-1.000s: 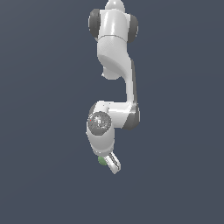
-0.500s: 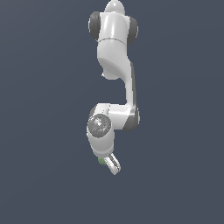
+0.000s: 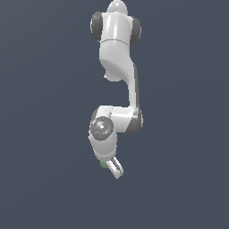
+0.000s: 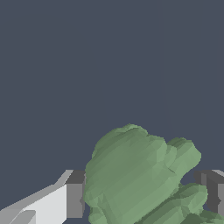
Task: Pick up the object and move it to a goal position.
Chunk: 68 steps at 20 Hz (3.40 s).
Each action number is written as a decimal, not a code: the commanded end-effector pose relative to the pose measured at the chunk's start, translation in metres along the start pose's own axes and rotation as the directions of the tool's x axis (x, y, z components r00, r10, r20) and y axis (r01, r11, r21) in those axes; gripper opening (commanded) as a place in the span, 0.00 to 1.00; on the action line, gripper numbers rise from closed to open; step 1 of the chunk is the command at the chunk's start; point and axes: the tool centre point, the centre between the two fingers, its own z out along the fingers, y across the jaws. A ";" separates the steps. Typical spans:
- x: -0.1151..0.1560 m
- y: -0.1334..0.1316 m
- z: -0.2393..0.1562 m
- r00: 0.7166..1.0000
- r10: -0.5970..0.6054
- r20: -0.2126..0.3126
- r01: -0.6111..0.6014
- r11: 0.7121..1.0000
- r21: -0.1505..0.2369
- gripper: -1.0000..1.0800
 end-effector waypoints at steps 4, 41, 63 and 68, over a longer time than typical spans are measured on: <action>-0.002 0.002 -0.004 1.000 0.000 0.000 0.000 1.000 0.000 0.00; -0.119 0.097 -0.236 1.000 0.000 0.002 0.000 1.000 0.002 0.00; -0.209 0.168 -0.428 1.000 0.001 -0.002 -0.001 1.000 0.000 0.00; -0.219 0.175 -0.449 1.000 0.001 -0.001 -0.001 1.000 0.000 0.00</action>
